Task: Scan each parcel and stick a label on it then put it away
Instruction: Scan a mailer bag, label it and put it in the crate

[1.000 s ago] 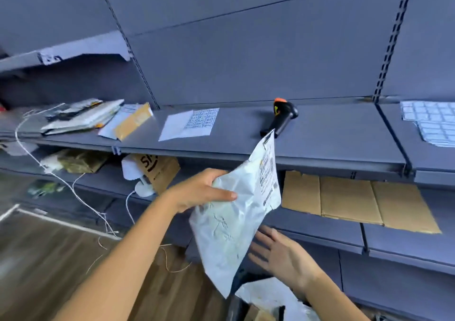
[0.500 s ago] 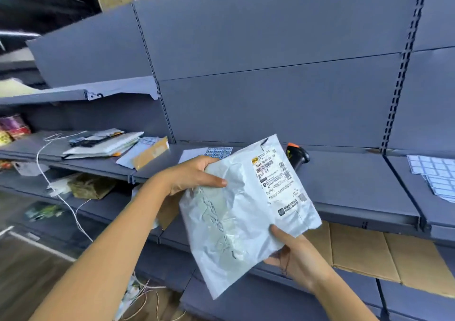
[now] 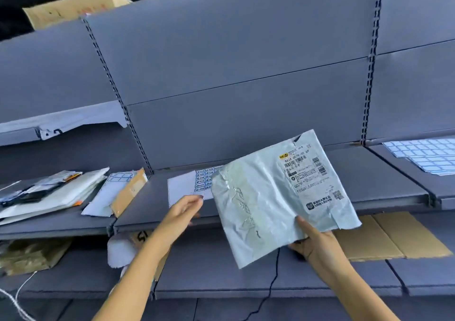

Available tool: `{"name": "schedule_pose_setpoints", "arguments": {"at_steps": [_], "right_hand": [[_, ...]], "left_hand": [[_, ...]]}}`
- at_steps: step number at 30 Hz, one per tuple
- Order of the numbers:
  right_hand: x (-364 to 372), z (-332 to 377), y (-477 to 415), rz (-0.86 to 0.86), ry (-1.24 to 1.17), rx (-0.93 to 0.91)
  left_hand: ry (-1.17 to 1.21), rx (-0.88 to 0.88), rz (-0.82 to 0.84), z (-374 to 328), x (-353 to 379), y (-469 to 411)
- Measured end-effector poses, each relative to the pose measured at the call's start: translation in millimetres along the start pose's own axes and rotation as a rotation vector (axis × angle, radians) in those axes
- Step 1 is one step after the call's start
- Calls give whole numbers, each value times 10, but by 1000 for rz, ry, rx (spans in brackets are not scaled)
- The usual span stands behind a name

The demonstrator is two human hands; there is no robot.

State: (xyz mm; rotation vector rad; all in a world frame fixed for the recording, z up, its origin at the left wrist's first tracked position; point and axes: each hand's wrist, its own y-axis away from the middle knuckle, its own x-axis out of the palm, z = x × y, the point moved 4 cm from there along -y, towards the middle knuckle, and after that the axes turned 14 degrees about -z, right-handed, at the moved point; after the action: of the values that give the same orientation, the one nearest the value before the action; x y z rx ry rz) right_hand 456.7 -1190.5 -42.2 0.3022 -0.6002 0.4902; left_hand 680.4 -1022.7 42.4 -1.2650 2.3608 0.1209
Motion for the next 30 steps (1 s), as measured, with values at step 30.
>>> {"name": "schedule_pose_setpoints", "arguments": {"at_steps": [30], "right_hand": [[813, -127, -1594, -188, -32, -108]], "left_hand": [[521, -204, 332, 339, 1037, -1586]]}}
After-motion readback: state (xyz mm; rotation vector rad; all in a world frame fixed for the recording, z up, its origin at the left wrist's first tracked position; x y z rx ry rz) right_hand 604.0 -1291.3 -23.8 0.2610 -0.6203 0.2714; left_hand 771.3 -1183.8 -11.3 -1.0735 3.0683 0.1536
